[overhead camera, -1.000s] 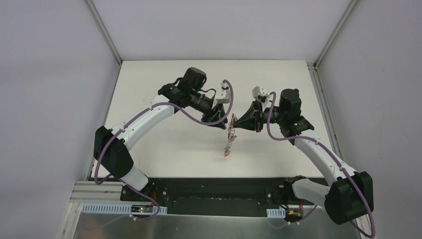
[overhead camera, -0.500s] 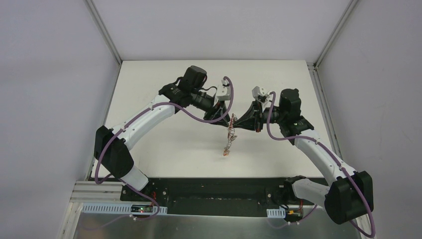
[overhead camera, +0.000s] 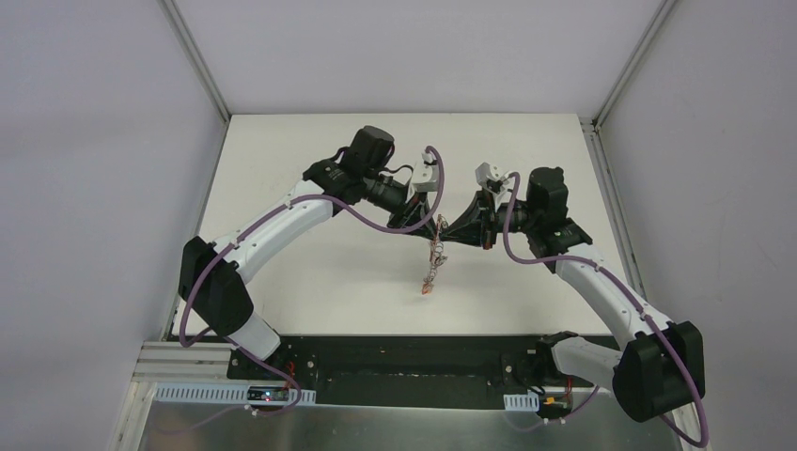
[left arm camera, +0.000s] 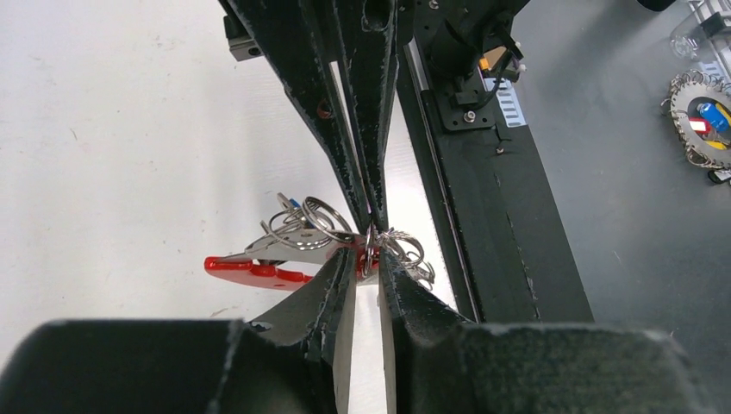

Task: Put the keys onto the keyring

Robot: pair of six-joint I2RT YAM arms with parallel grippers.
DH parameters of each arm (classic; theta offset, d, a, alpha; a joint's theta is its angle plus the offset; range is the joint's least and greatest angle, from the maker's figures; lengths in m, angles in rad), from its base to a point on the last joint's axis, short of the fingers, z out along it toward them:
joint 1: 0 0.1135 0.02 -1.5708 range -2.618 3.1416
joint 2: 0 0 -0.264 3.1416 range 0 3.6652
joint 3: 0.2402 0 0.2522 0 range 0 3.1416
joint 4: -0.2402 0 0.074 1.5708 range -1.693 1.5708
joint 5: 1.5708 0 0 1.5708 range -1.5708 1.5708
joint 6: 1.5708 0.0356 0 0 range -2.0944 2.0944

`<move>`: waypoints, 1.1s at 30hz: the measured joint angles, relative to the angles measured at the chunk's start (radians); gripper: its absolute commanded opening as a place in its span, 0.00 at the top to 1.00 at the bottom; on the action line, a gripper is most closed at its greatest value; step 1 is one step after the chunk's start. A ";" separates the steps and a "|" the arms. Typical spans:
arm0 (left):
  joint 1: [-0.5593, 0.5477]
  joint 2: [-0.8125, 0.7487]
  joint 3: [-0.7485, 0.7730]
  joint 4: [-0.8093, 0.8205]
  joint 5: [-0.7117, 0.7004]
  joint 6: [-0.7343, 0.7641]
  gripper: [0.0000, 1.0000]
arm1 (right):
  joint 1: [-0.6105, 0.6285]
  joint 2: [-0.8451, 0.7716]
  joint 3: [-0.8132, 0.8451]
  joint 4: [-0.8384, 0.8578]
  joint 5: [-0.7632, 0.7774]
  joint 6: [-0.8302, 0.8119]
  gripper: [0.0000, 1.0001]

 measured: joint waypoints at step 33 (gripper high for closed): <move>-0.102 0.154 0.444 -0.592 -0.431 -0.078 1.00 | 0.002 0.000 -0.006 0.014 0.046 -0.031 0.73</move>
